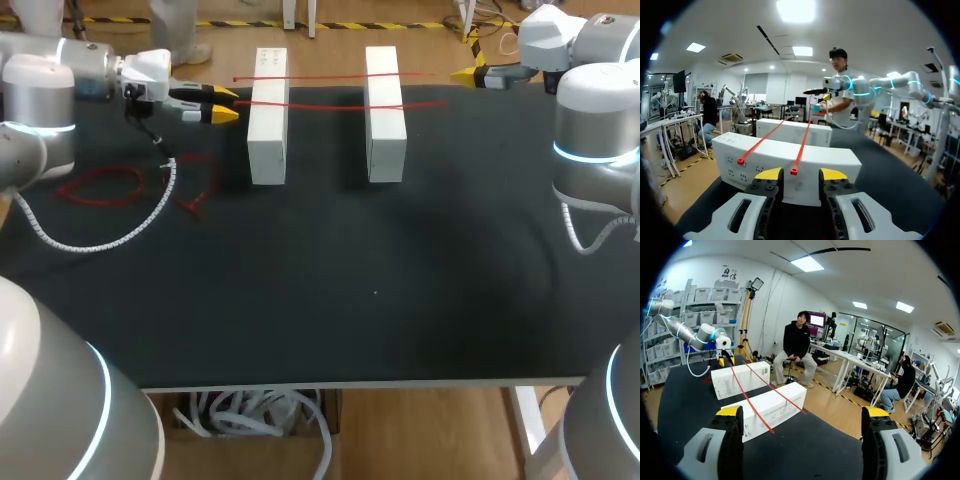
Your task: Grab the tape and strap the tape.
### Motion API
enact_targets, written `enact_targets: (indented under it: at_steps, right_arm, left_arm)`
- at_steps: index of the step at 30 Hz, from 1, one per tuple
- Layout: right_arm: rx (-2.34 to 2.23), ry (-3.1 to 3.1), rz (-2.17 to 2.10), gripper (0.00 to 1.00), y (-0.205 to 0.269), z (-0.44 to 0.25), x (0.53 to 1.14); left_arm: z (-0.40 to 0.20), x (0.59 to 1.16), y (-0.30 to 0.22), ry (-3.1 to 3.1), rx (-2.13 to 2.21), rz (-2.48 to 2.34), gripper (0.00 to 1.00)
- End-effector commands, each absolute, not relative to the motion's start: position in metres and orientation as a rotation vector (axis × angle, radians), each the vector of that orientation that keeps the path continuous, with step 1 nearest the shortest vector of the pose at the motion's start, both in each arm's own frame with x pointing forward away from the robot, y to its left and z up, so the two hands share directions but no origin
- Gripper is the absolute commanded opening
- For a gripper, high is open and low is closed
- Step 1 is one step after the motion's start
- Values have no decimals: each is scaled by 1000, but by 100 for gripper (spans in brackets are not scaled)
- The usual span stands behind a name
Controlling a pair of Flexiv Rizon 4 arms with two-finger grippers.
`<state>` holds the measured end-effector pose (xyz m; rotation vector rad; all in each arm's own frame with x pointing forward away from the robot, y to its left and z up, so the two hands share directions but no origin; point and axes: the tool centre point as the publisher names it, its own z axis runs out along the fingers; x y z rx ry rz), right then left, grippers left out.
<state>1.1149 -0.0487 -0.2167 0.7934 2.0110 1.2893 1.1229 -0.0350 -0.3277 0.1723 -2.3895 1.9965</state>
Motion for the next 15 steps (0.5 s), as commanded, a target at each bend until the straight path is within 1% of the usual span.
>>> enact_targets:
  at_steps: [1,2,3,4,7,9,15]
  right_arm:
    - [793,2011,1289,100,-49,-217,1115]
    - [793,2011,1289,100,-49,-217,1115]
    - [793,2011,1289,100,-49,-217,1115]
    - [793,2011,1289,100,-49,-217,1115]
    - [793,2011,1289,100,-49,-217,1115]
    - [793,2011,1289,100,-49,-217,1115]
    - [793,2011,1289,100,-49,-217,1115]
  left_arm:
    - [-329,1124,-34,-2390,167,1992,27]
    - [-329,1124,-34,-2390,169,1994,25]
    - [-329,1125,-34,-2388,169,1996,14]
    - [-329,1125,-35,-2388,169,1997,7]
    - [-329,1125,-36,-2387,168,1996,11]
    - [-329,1125,-36,-2386,164,1995,7]
    - [-330,1125,-36,-2390,162,1991,7]
